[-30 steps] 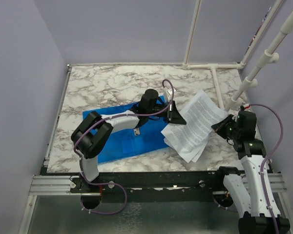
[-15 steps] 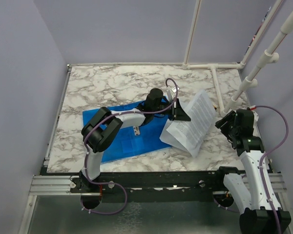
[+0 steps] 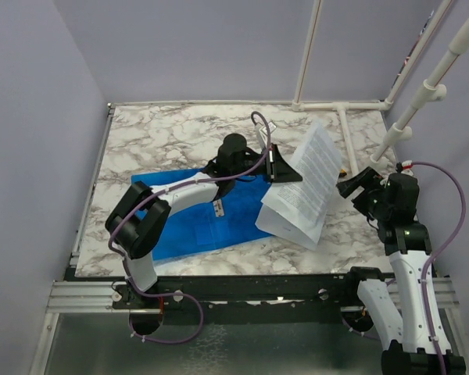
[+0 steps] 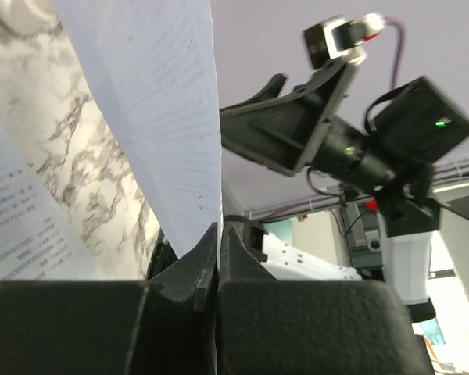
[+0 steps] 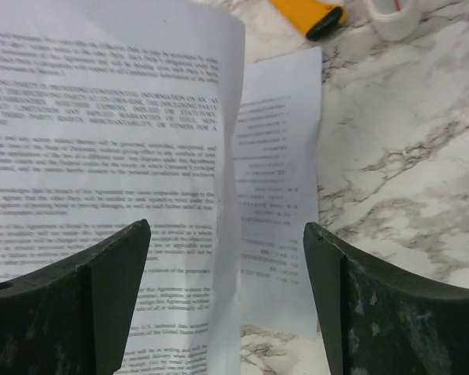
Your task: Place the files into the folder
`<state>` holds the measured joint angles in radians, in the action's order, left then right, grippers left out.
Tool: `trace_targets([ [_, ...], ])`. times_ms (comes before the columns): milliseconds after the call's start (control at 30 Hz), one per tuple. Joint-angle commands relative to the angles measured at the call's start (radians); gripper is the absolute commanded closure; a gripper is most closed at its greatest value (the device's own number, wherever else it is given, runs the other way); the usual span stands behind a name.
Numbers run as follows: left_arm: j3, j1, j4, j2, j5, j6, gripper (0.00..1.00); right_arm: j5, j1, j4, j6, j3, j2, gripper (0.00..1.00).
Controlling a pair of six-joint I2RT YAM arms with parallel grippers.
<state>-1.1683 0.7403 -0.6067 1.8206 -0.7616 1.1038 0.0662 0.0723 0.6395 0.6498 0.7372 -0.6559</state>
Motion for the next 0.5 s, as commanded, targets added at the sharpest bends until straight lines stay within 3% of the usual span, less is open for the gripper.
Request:
trace_targets([
  [0,0.047,-0.031,-0.045,-0.131,0.037,0.007,1.00,0.194,0.001,-0.058,-0.016,0.022,0.017,0.14],
  [167,0.096,-0.049,-0.045,-0.241,0.048,0.017,1.00,0.377,0.001,-0.174,0.019,0.004,0.037,0.06],
  [467,0.178,-0.082,-0.045,-0.449,0.085,0.041,1.00,0.642,0.001,-0.440,0.176,-0.042,0.081,0.02],
])
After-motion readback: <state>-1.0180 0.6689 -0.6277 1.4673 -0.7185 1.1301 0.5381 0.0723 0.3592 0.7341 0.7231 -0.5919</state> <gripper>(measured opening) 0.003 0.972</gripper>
